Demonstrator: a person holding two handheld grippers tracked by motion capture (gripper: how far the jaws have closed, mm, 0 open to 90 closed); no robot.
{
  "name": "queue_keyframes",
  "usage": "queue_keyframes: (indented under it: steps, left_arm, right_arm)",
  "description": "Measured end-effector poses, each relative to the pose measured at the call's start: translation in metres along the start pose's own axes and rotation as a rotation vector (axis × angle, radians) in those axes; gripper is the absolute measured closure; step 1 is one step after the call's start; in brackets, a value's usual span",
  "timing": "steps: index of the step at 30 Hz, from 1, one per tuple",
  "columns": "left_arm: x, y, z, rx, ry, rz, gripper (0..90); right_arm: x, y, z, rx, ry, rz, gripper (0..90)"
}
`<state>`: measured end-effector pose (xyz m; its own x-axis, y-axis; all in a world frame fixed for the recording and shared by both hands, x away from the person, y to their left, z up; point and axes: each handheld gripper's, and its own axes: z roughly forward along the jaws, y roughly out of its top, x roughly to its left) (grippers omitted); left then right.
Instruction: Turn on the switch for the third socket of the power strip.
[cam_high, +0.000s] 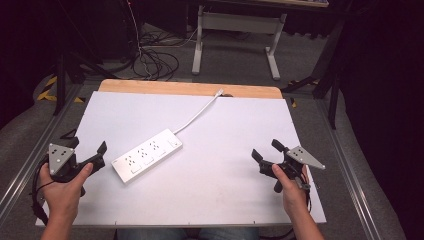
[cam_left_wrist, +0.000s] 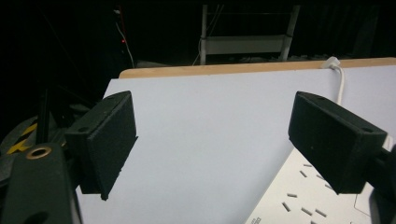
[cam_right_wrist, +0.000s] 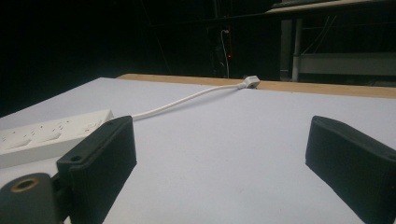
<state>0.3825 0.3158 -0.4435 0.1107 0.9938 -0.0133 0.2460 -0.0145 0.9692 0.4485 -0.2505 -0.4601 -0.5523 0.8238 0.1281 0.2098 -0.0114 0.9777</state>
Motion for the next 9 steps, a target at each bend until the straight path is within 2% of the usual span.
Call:
queue_keyframes:
  steps: [9]
  left_arm:
    - [-0.0001, -0.0005, 0.0010, 0.005, -0.007, 0.003, 13.1]
  right_arm:
    - [-0.0010, -0.0003, 0.0011, 0.002, -0.001, 0.006, 8.8]
